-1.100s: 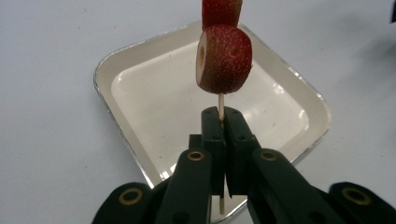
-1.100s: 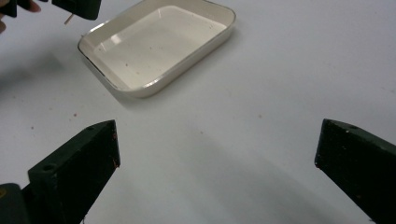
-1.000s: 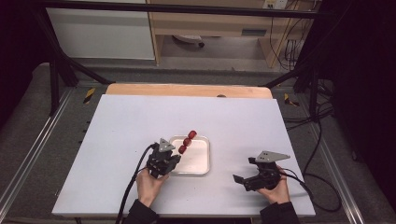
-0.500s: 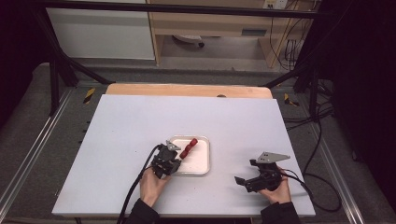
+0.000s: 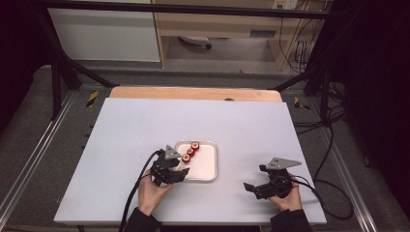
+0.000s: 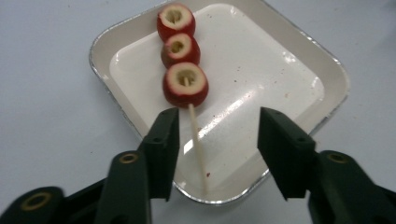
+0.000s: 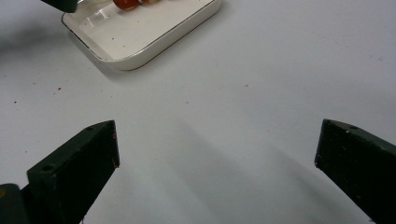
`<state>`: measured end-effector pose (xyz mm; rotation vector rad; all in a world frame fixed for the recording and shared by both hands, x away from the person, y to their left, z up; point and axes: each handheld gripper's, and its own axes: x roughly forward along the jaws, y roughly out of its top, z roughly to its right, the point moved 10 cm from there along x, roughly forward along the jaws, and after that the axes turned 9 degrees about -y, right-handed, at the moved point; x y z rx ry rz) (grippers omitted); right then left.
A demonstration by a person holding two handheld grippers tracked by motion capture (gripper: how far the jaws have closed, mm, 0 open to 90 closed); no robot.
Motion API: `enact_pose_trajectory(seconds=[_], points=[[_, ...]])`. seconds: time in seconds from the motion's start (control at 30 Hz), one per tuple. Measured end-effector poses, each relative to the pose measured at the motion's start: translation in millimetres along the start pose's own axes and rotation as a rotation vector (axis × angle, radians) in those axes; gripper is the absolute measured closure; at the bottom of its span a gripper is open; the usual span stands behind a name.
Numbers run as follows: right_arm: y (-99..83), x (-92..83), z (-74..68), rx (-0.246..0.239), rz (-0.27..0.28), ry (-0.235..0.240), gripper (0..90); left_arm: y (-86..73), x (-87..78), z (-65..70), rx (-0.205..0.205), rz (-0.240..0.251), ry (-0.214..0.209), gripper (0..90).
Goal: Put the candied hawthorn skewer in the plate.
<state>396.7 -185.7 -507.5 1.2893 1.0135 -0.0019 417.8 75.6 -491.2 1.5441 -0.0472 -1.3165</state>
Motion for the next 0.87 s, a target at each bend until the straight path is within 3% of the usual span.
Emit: enact_pose_trajectory(seconds=[0.2, 0.43, 0.6, 0.87], points=[[0.1, -0.7, 1.2, 0.003, 0.004, -0.003, 0.3, -12.9, -27.6, -6.8, 0.015, 0.089, -0.025, 28.7], [-1.1, -0.2, 0.1, 0.001, 0.001, 0.001, 0.3, -41.1, -48.9, -12.1, 0.031, 0.149, -0.019, 15.4], [-2.7, 0.8, -0.6, -0.003, -0.002, 0.002, 0.3, -59.0, -60.6, -17.6, 0.017, 0.154, 0.016, 12.0], [-5.4, 0.4, -1.6, -0.005, -0.014, 0.004, 0.3, -62.6, -67.0, -20.8, 0.003, 0.166, 0.003, 12.2]])
